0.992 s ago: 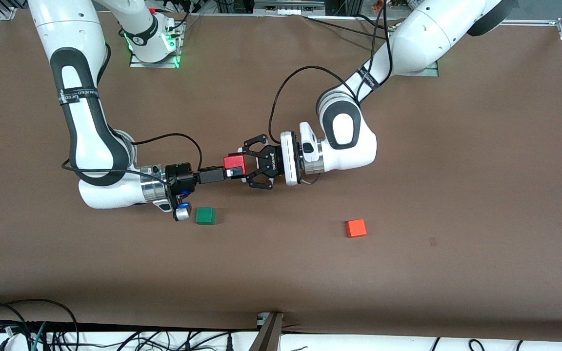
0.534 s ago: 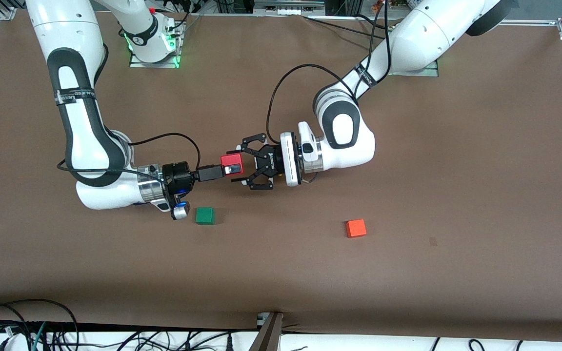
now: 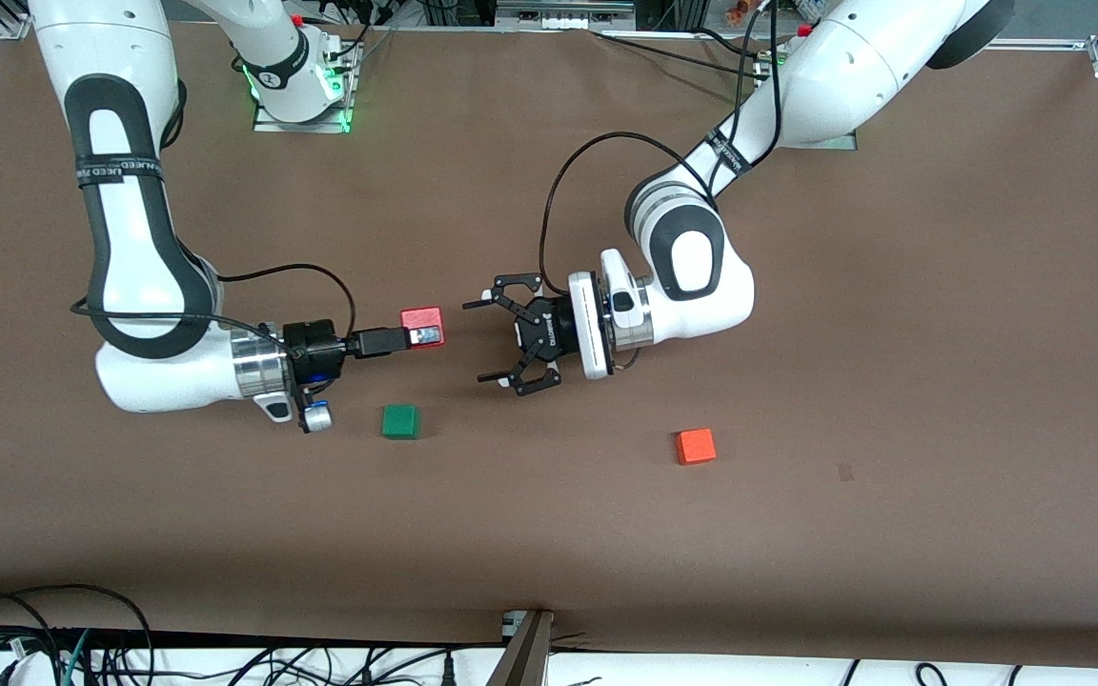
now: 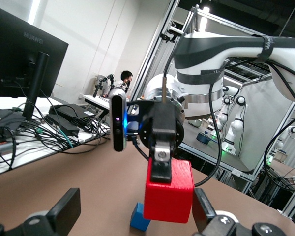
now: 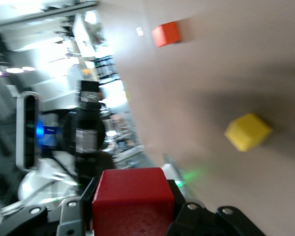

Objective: Pass red block to right arm, stack on blue
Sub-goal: 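Open the left gripper and pull it back from the red cube, then carry the red cube with the right gripper over the blue cube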

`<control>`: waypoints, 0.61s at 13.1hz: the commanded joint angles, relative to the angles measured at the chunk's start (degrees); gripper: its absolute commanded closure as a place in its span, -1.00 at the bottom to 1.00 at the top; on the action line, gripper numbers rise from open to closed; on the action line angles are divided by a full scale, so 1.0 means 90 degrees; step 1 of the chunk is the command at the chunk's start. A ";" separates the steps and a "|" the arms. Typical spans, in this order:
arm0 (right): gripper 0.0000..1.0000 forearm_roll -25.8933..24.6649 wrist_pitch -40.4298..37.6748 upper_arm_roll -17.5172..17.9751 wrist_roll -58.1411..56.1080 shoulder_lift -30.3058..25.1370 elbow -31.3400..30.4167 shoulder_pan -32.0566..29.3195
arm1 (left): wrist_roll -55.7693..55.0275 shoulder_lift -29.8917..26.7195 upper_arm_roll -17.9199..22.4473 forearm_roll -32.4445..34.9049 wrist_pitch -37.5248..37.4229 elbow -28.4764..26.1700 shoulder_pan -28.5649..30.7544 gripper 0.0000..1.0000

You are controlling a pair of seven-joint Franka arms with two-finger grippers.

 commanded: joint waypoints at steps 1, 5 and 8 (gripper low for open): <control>0.82 -0.0921 -0.0040 -0.0163 -0.0043 -0.0078 0.0267 -0.0003 | -0.0376 -0.0621 0.0016 -0.0108 0.0075 -0.0501 0.0197 -1.00; 0.82 -0.2259 0.0193 -0.0602 -0.0597 -0.0078 0.0394 -0.0003 | -0.0874 -0.0818 0.0007 0.0475 0.0046 -0.0580 0.0432 -1.00; 0.82 -0.3489 0.0662 -0.0662 -0.1009 -0.0078 0.0394 0.0007 | -0.1196 -0.0808 -0.0003 0.1179 -0.0216 -0.0522 0.0812 -1.00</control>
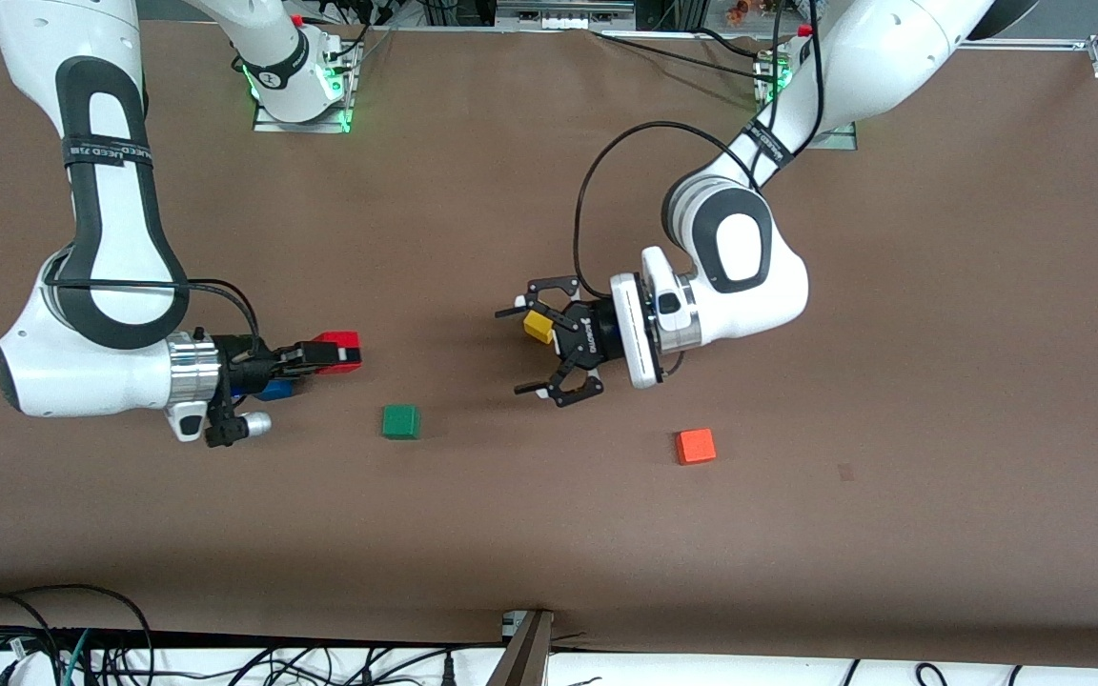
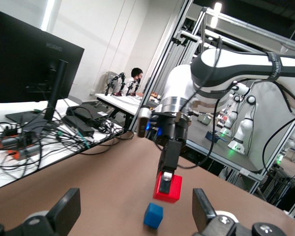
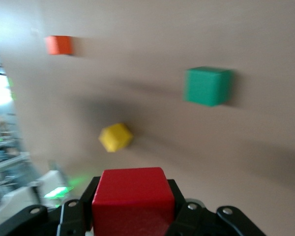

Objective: Pass red block to right arm, stack on blue
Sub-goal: 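Carry the red cube with the right gripper over the blue cube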

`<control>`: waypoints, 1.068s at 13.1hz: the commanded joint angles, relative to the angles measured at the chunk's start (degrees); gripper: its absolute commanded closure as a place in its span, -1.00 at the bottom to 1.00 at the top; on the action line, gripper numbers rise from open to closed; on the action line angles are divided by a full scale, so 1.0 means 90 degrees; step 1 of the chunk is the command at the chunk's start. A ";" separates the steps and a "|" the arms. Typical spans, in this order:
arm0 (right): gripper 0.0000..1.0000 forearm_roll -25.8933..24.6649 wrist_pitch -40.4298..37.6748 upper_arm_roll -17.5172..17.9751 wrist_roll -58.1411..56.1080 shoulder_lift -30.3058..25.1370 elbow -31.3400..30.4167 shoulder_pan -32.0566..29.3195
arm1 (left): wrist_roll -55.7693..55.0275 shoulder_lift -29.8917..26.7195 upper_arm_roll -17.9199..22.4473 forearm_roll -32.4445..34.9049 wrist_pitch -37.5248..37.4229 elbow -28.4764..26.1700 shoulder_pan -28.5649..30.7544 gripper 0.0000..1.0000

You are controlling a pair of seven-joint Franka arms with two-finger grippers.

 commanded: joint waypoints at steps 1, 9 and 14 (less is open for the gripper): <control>0.82 -0.0927 0.0331 -0.0001 -0.0171 -0.0024 0.0045 0.0063 | -0.0307 -0.0187 -0.0007 0.0567 -0.0434 -0.0155 0.0349 -1.00; 0.82 -0.2863 0.1346 -0.0001 -0.0278 -0.0014 -0.0384 0.0044 | -0.2248 -0.0178 0.0013 0.2918 -0.3304 0.0166 0.1989 -1.00; 0.82 -0.3450 0.1787 -0.0069 -0.0269 -0.0101 -0.0863 0.0054 | -0.3548 -0.0391 0.0013 0.3975 -0.4535 0.0245 0.2605 -1.00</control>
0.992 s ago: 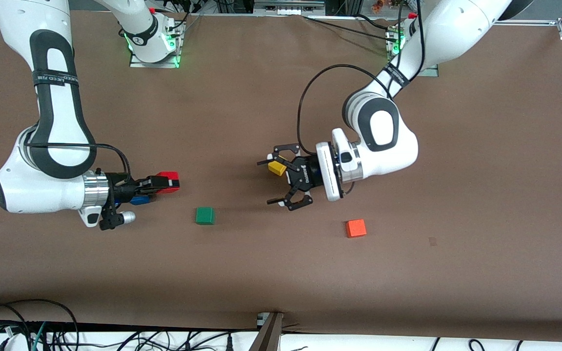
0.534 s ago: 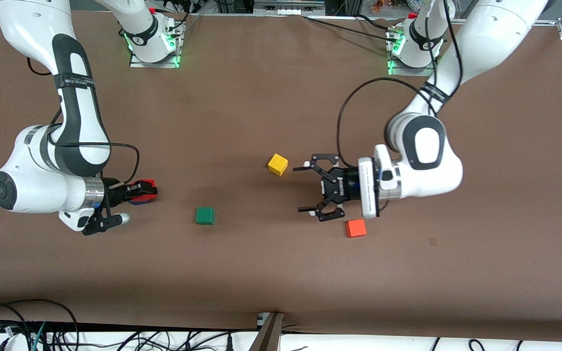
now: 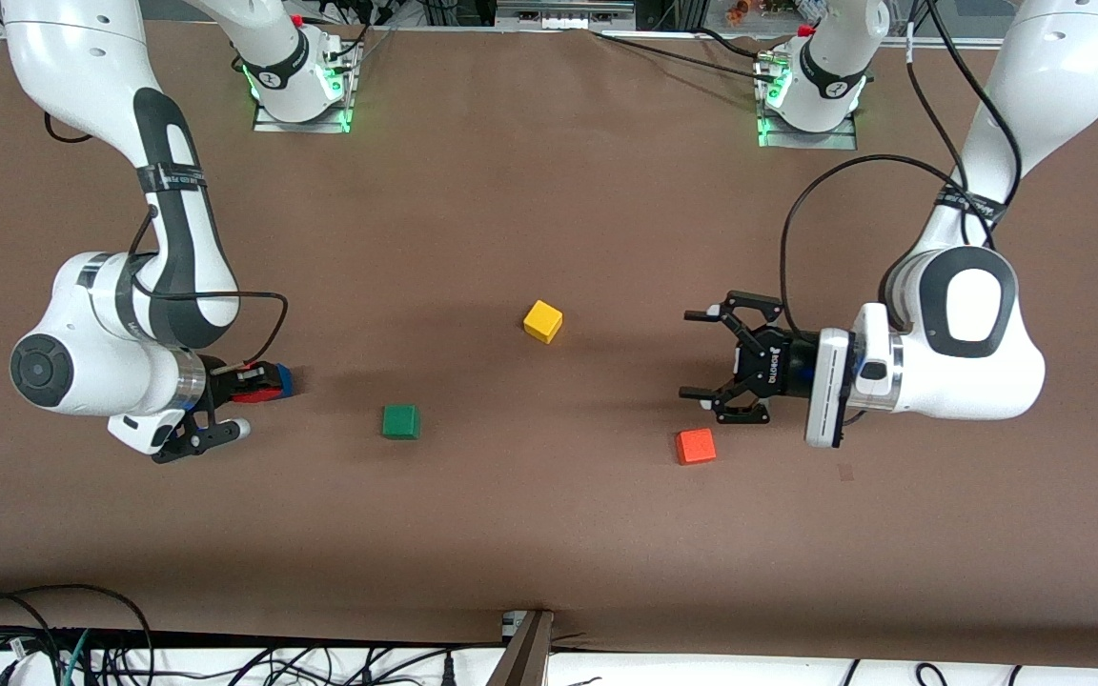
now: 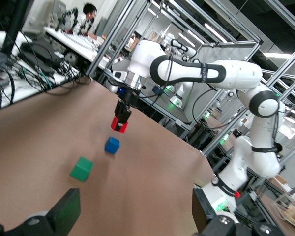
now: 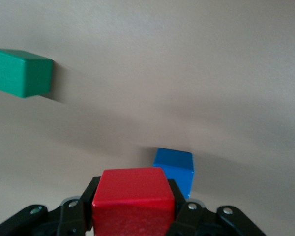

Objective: Pass red block to right arm, stack on blue

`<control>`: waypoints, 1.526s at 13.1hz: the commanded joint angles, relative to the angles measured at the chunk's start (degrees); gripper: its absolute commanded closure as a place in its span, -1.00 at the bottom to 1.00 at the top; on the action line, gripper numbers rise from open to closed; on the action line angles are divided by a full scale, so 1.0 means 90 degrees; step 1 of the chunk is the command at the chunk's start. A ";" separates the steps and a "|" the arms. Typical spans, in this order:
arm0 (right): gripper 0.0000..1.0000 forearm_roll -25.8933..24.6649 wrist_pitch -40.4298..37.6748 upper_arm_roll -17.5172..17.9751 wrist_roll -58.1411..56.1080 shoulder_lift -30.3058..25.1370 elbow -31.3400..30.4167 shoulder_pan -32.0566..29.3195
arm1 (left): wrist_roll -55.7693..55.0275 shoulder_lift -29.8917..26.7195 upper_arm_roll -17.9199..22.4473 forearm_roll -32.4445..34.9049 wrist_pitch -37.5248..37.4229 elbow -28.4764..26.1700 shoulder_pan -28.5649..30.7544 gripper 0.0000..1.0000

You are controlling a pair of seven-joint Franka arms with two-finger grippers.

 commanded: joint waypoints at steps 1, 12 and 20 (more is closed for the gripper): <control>0.82 -0.0277 0.0202 -0.0093 -0.0090 -0.0207 -0.0342 0.0027 | -0.0720 -0.0342 -0.0025 0.0491 -0.0666 0.0007 0.0293 -1.00; 0.82 -0.1195 0.1032 -0.0161 0.1364 -0.0539 -0.1260 0.0359 | -0.3611 -0.1104 -0.0103 0.3361 -0.2885 0.0563 0.0646 -1.00; 0.82 -0.1215 0.1803 -0.0161 0.1365 -0.0617 -0.1816 0.0408 | -0.7309 -0.1505 -0.0123 0.6768 -0.3102 0.0397 0.0333 -1.00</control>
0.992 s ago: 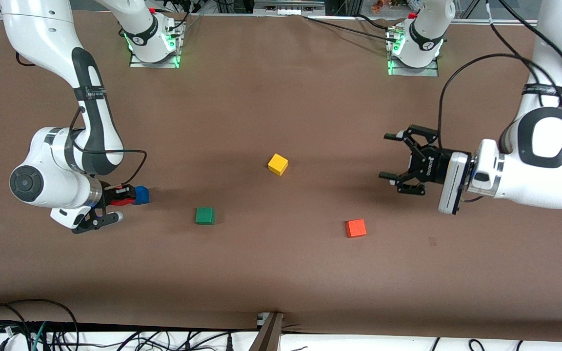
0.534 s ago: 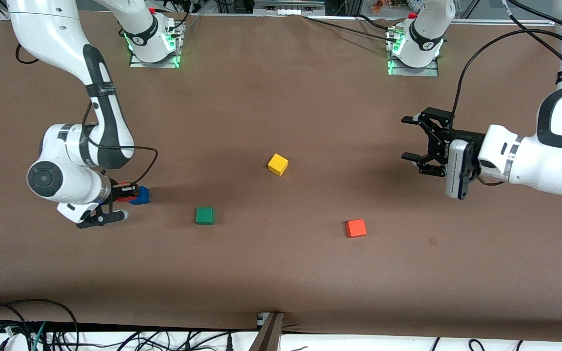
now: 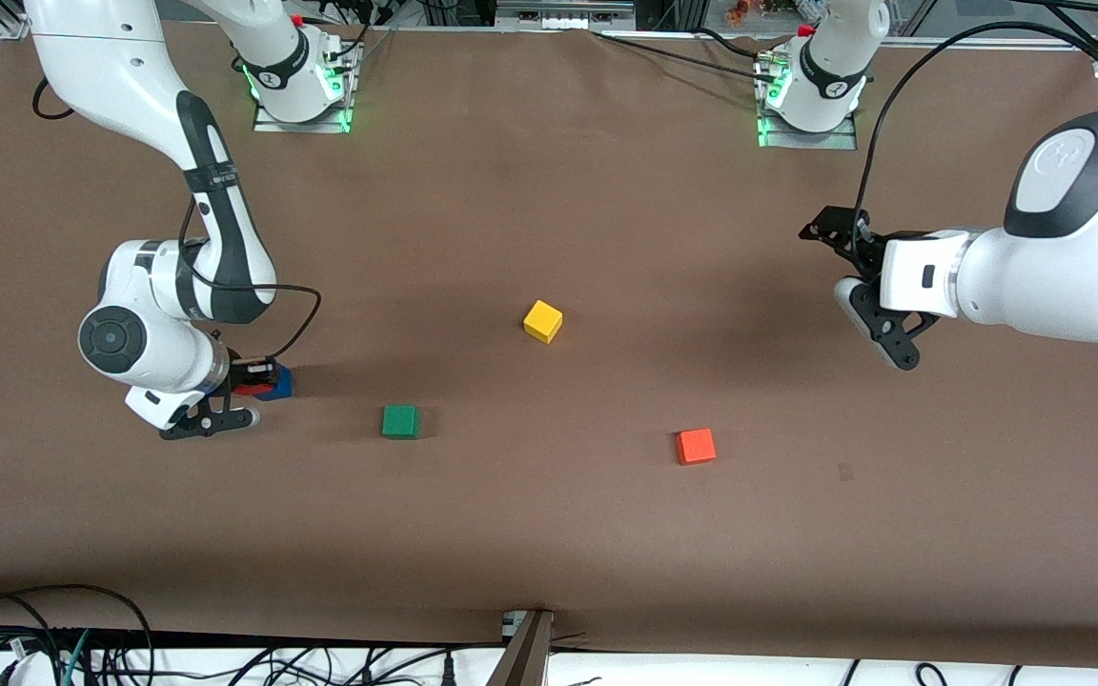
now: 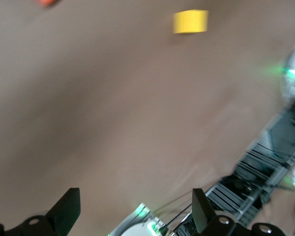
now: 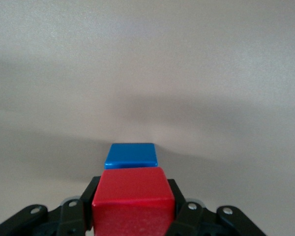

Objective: Pass red block to right arm, stack on blue

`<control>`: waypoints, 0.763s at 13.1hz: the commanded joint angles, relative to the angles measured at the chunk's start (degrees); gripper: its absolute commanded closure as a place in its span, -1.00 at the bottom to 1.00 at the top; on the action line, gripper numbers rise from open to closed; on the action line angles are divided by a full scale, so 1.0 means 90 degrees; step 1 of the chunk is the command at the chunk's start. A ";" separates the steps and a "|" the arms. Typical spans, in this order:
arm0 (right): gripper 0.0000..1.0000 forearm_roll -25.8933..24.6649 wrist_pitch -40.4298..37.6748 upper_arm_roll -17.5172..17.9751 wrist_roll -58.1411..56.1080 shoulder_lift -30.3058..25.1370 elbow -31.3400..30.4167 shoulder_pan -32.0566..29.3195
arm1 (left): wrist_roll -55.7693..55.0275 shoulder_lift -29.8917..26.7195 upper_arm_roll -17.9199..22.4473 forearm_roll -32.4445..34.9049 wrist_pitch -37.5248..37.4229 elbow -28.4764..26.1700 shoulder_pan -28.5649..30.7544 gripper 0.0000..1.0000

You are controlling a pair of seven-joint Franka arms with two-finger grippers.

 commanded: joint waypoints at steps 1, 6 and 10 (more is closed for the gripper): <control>0.82 -0.0166 0.0280 -0.0044 0.0096 -0.0268 -0.0397 0.0087 | -0.1096 -0.0157 0.0046 0.0827 0.0173 -0.0107 0.0008 -1.00; 0.82 -0.0235 0.0467 -0.0035 0.0233 -0.0268 -0.0564 0.0166 | -0.2815 -0.0391 0.0027 0.1249 0.0485 -0.0146 -0.0080 -1.00; 0.82 -0.0235 0.0477 -0.0035 0.0292 -0.0268 -0.0622 0.0205 | -0.2974 -0.0762 0.0017 0.1484 0.0730 -0.0204 -0.0100 -1.00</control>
